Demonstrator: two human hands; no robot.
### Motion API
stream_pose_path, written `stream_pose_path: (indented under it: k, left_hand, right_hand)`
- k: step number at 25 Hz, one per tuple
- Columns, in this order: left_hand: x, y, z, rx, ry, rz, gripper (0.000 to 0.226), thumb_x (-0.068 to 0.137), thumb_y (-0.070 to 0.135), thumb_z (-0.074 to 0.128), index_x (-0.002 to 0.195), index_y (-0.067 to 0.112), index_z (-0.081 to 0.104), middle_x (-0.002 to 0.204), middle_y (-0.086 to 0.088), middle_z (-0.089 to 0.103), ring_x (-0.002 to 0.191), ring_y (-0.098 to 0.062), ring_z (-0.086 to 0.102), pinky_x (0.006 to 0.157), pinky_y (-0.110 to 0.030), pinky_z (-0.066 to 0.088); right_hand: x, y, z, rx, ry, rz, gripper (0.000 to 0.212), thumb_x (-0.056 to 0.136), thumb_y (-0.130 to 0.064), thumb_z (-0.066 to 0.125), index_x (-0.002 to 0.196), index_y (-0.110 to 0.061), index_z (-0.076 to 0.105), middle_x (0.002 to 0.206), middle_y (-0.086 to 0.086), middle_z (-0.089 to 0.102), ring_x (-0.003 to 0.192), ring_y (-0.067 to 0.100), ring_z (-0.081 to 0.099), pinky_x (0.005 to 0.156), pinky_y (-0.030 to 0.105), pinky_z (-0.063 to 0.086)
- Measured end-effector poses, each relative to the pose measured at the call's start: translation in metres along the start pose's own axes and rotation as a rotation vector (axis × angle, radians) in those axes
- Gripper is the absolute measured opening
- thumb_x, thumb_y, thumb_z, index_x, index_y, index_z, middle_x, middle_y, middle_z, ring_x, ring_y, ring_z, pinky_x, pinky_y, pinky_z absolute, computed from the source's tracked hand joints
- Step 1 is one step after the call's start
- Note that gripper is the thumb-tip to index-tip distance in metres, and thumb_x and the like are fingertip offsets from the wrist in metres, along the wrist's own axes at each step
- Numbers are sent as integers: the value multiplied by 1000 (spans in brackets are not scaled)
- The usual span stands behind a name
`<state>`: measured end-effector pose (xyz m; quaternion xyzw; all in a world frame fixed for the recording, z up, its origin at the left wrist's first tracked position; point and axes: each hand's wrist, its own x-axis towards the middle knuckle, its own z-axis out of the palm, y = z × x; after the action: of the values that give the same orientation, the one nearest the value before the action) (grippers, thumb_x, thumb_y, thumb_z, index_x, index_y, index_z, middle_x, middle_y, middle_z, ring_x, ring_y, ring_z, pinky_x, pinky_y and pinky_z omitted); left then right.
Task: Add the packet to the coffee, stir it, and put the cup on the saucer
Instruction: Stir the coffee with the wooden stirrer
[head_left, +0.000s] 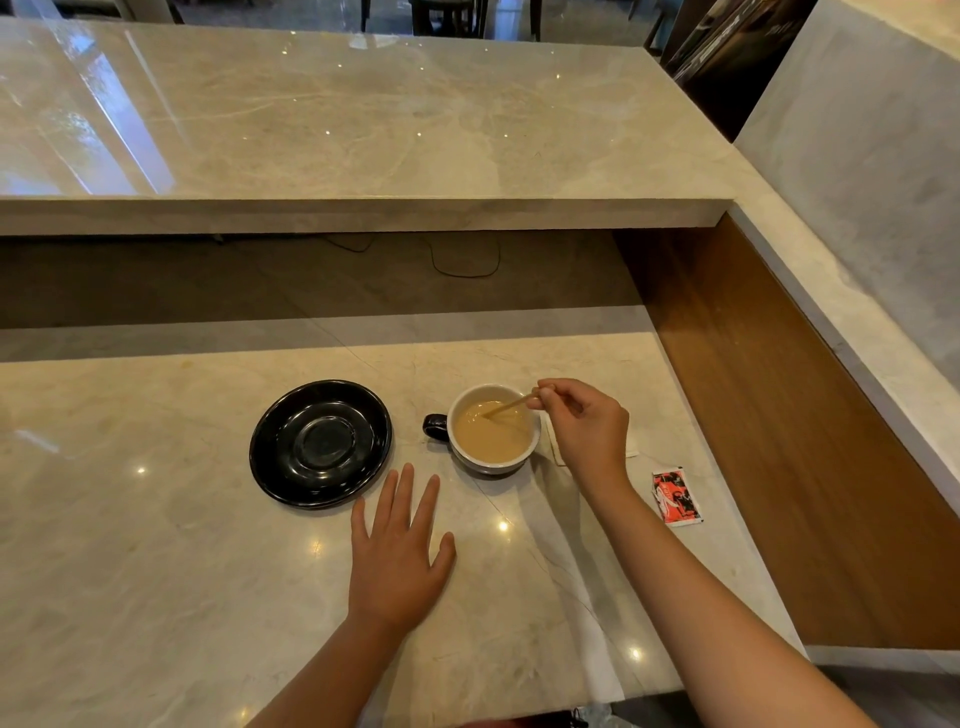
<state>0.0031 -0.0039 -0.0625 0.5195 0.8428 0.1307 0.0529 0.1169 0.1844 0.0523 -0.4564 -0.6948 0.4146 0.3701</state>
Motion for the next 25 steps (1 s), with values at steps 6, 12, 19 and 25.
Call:
stream_pose_path:
  k: [6, 12, 19, 25]
  left_hand:
    - [0, -1, 1, -3, 0, 1, 63, 90, 52, 29, 146, 25, 21, 154, -9, 15, 140, -23, 6, 108, -52, 4]
    - [0, -1, 2, -2, 3, -1, 63, 89, 51, 31, 146, 25, 21, 154, -9, 15, 140, -21, 4, 108, -51, 3]
    - [1, -1, 2, 5, 4, -1, 63, 89, 51, 32, 146, 25, 22, 153, -10, 17, 140, -23, 6, 108, -51, 4]
    - [0, -1, 2, 4, 0, -7, 63, 90, 51, 31, 146, 26, 21, 154, -9, 15, 140, -22, 4, 108, -51, 4]
  right_hand:
    - [2, 13, -32, -335, -36, -340, 12, 84, -7, 64, 94, -7, 71, 85, 9, 75, 66, 17, 69, 64, 34, 57]
    - [-22, 15, -42, -325, -161, -341, 11, 81, -7, 66, 89, -11, 72, 79, 3, 75, 66, 13, 68, 67, 25, 54]
    - [-39, 7, -3, -109, -120, -239, 13, 82, -3, 64, 89, -11, 72, 86, 3, 74, 81, 7, 65, 73, 10, 48]
    - [-10, 6, 3, -191, -30, -320, 11, 83, -3, 62, 88, -8, 71, 83, 8, 74, 77, 17, 66, 69, 14, 47]
